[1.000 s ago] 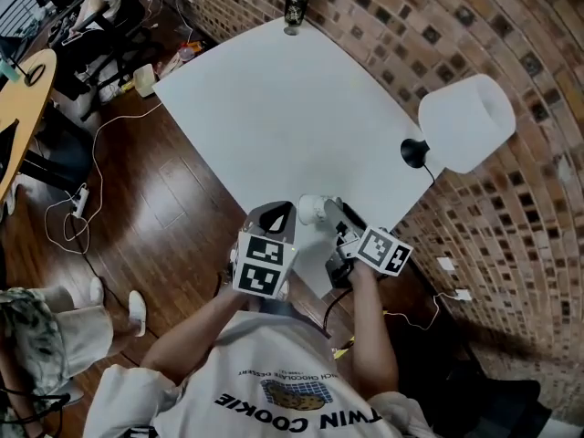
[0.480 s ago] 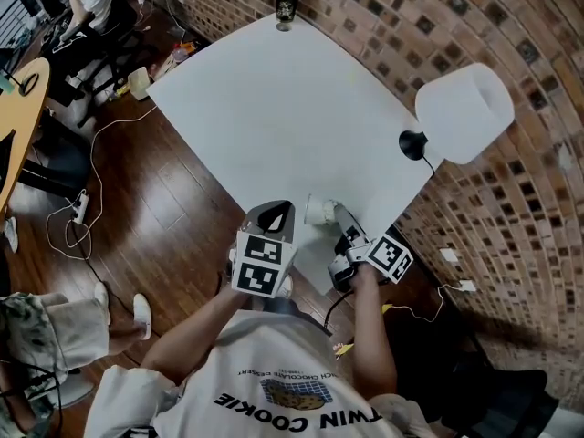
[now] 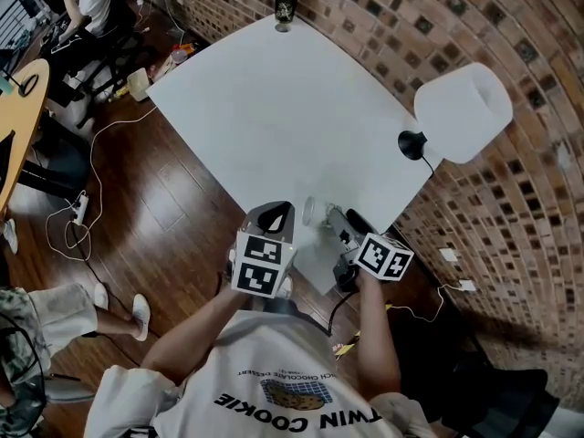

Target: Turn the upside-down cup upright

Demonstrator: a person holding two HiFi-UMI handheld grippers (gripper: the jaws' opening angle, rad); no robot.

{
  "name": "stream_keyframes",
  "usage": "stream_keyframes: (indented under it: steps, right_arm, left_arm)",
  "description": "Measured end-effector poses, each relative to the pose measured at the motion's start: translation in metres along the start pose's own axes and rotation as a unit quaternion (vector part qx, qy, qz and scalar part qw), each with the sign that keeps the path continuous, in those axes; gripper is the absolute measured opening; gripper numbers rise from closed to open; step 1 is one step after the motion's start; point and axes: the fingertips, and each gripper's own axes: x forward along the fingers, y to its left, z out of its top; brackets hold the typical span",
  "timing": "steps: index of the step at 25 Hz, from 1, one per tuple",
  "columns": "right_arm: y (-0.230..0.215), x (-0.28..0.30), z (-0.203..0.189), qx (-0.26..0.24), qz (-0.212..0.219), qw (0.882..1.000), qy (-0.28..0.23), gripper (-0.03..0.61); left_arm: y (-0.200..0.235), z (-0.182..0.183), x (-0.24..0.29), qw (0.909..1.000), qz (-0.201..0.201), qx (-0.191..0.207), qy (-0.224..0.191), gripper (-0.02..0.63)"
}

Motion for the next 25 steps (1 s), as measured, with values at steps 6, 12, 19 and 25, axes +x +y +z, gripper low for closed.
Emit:
stream_keyframes:
  steps: [6, 12, 19, 25]
  right_arm:
    - [0.043, 0.003, -0.01, -0.397, 0.026, 0.906, 0.144, 0.252]
    - [0.059, 0.014, -0.036, -0.602, 0.041, 0.748, 0.277, 0.255]
    - [0.056, 0.04, -0.062, -0.655, 0.051, 0.667, 0.351, 0.322]
    - [0.065, 0.048, -0.062, -0.637, 0.064, 0.695, 0.327, 0.313]
  left_arm:
    - [0.004, 0.0, -0.004, 1.0, 0.004, -0.005, -0.004, 0.003]
    - [0.01, -0.001, -0.007, 0.9998, 0.011, -0.013, -0.005, 0.003]
    - [0.021, 0.001, -0.013, 0.9993, 0.025, -0.024, -0.015, 0.003]
    - [0.034, -0.002, -0.019, 0.9986, 0.04, -0.031, -0.018, 0.003]
